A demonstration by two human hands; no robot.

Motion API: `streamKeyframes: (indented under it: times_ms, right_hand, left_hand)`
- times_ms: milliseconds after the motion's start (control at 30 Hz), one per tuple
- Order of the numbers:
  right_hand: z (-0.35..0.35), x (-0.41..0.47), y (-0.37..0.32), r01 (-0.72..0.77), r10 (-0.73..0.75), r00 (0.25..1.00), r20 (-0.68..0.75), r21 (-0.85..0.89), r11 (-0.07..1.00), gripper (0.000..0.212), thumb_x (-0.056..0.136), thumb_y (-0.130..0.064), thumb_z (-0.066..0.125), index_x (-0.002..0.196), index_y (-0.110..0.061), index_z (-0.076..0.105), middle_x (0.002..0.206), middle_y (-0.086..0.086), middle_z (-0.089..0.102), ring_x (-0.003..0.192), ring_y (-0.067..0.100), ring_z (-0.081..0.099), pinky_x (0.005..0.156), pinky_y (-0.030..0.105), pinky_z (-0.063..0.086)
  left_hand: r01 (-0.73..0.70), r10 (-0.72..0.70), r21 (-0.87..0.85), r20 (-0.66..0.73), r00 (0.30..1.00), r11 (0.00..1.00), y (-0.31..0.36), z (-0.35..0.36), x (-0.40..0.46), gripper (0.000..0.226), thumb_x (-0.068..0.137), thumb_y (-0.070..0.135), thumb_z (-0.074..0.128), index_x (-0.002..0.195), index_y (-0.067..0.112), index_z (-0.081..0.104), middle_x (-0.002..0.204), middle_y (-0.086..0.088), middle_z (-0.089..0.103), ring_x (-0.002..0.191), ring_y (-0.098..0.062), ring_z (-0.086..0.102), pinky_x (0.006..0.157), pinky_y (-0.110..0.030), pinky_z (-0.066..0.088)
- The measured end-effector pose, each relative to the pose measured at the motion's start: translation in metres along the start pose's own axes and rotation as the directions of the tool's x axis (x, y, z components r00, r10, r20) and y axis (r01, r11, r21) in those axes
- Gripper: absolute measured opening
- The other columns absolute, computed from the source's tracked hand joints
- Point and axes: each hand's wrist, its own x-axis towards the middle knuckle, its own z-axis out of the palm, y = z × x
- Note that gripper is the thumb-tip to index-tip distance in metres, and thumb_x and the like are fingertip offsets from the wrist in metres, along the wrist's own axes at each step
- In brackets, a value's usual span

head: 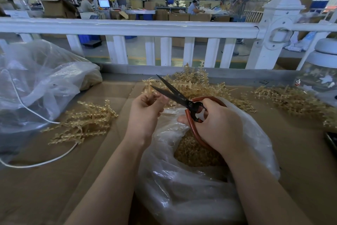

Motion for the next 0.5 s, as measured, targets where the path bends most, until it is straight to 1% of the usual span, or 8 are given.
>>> streamKeyframes:
  times_ms: [33, 100, 200, 233, 300, 367, 433, 500]
  right_hand:
    - [-0.003, -0.001, -0.002, 0.012, -0.012, 1.000, 0.010, -0.013, 1.000, 0.055, 0.077, -0.081, 0.053, 0.087, -0.028, 0.058, 0.082, -0.020, 0.053, 0.069, 0.001, 0.046, 0.054, 0.006, 0.031]
    - [-0.008, -0.001, -0.003, 0.032, -0.031, 0.999, 0.029, -0.041, 0.999, 0.050, 0.080, -0.079, 0.055, 0.088, -0.030, 0.056, 0.084, -0.021, 0.050, 0.073, 0.001, 0.045, 0.053, 0.005, 0.030]
    - [-0.011, -0.001, -0.003, 0.049, -0.045, 0.998, 0.054, -0.082, 0.995, 0.055, 0.082, -0.080, 0.051, 0.098, -0.029, 0.063, 0.086, -0.021, 0.049, 0.077, 0.000, 0.046, 0.055, 0.005, 0.031]
    - [-0.010, -0.001, -0.003, 0.047, -0.043, 0.998, 0.053, -0.081, 0.996, 0.057, 0.082, -0.080, 0.050, 0.099, -0.028, 0.064, 0.085, -0.021, 0.050, 0.076, 0.001, 0.047, 0.055, 0.005, 0.032]
    - [-0.006, 0.000, -0.002, 0.035, -0.033, 0.999, 0.036, -0.064, 0.997, 0.058, 0.081, -0.081, 0.051, 0.095, -0.026, 0.064, 0.083, -0.020, 0.052, 0.075, 0.002, 0.048, 0.057, 0.008, 0.033]
    - [0.000, 0.002, -0.001, 0.016, -0.015, 1.000, 0.019, -0.026, 1.000, 0.059, 0.078, -0.082, 0.050, 0.091, -0.026, 0.063, 0.080, -0.018, 0.054, 0.072, 0.003, 0.049, 0.058, 0.010, 0.035]
    - [0.006, 0.004, 0.001, 0.000, 0.000, 1.000, -0.001, 0.033, 0.999, 0.063, 0.075, -0.085, 0.047, 0.089, -0.026, 0.063, 0.077, -0.018, 0.055, 0.069, 0.004, 0.050, 0.057, 0.013, 0.037]
    - [0.011, 0.005, 0.003, 0.003, -0.002, 1.000, -0.029, 0.058, 0.998, 0.062, 0.074, -0.087, 0.044, 0.084, -0.028, 0.060, 0.072, -0.018, 0.054, 0.064, 0.003, 0.050, 0.055, 0.013, 0.037]
  left_hand:
    - [0.007, -0.007, -0.009, -0.002, 1.000, 1.000, 0.000, 0.000, 0.000, 0.016, 0.092, 0.007, 0.064, 0.078, 0.013, 0.068, 0.062, 0.007, 0.056, 0.055, -0.004, 0.043, 0.056, -0.017, 0.038]
    - [0.022, -0.022, -0.044, -0.002, 1.000, 0.999, 0.000, 0.000, 0.000, 0.020, 0.092, 0.005, 0.063, 0.074, 0.014, 0.066, 0.062, 0.008, 0.057, 0.057, -0.003, 0.045, 0.057, -0.015, 0.040]
    - [0.035, -0.032, -0.098, 0.033, 0.999, 0.995, 0.002, 0.000, 0.000, 0.022, 0.092, 0.004, 0.062, 0.072, 0.013, 0.063, 0.059, 0.007, 0.054, 0.056, -0.006, 0.042, 0.056, -0.015, 0.039]
    - [0.037, -0.033, -0.105, 0.040, 0.999, 0.994, 0.002, 0.000, 0.000, 0.024, 0.092, 0.004, 0.061, 0.070, 0.014, 0.063, 0.059, 0.007, 0.053, 0.057, -0.007, 0.040, 0.056, -0.016, 0.038]
    - [0.048, -0.043, -0.119, 0.042, 0.998, 0.992, 0.002, -0.001, 0.000, 0.027, 0.091, 0.005, 0.062, 0.068, 0.017, 0.063, 0.059, 0.006, 0.051, 0.058, -0.008, 0.037, 0.057, -0.019, 0.036]
    - [0.064, -0.058, -0.143, 0.050, 0.997, 0.988, 0.002, -0.002, 0.000, 0.020, 0.088, 0.007, 0.065, 0.071, 0.017, 0.066, 0.064, 0.003, 0.052, 0.061, -0.010, 0.038, 0.060, -0.020, 0.037]
    - [0.074, -0.063, -0.164, 0.073, 0.995, 0.984, 0.004, -0.002, 0.000, 0.006, 0.082, 0.015, 0.068, 0.077, 0.017, 0.070, 0.071, 0.000, 0.055, 0.066, -0.012, 0.039, 0.064, -0.022, 0.038]
    - [0.076, -0.063, -0.174, 0.077, 0.995, 0.982, 0.004, -0.002, 0.000, 0.004, 0.078, 0.018, 0.069, 0.076, 0.018, 0.072, 0.073, -0.002, 0.056, 0.069, -0.018, 0.039, 0.068, -0.026, 0.037]
